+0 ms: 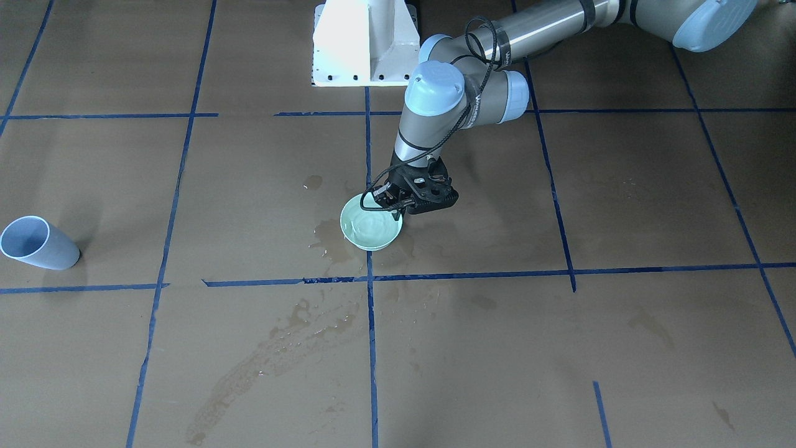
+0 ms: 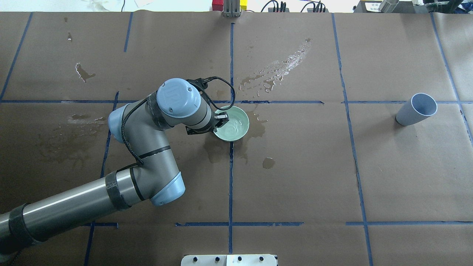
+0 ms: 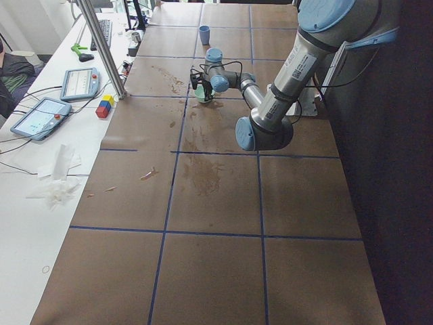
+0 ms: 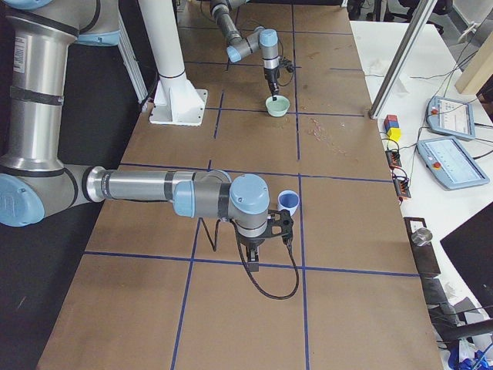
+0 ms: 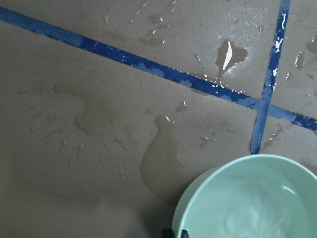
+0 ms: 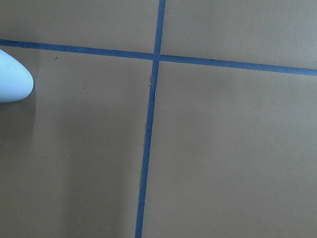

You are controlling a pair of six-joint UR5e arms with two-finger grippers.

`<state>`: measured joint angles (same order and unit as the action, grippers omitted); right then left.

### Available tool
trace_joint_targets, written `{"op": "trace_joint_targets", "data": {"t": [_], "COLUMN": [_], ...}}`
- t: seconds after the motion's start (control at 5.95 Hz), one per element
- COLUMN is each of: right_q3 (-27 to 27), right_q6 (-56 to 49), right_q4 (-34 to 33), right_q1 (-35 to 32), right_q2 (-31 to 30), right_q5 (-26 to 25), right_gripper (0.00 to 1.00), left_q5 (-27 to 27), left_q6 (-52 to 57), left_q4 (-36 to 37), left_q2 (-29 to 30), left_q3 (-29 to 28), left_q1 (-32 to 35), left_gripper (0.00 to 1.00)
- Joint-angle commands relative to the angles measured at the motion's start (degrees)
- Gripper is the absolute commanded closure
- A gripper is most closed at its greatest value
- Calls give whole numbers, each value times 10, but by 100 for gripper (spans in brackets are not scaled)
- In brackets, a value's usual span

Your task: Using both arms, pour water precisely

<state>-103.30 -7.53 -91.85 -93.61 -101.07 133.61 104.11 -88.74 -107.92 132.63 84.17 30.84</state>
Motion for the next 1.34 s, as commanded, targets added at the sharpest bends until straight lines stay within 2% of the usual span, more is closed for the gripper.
{"op": "trace_joint_targets", "data": {"t": [0.0,0.17,0.34,0.84,1.18], "right_q3": [0,0,0,-1,-1], "right_q6": [0,0,0,0,0], "right_q4": [0,0,0,0,0], "right_q1": [0,0,0,1,1], "right_q2": [0,0,0,1,1], "right_q5": [-1,-2,-1,1,1], "right_gripper": [0,0,0,0,0], "left_q5": [58,108,137,239,302], "left_q6": [4,21,87,285,380], "left_q4": [5,4,5,-6,-52], "left_q2": [-24,-62,-88,-213,-304], "left_q3": [45,86,104,128,125], "left_q1": [44,81,115,252,333], "left_gripper": [100,100,100,100,100]}}
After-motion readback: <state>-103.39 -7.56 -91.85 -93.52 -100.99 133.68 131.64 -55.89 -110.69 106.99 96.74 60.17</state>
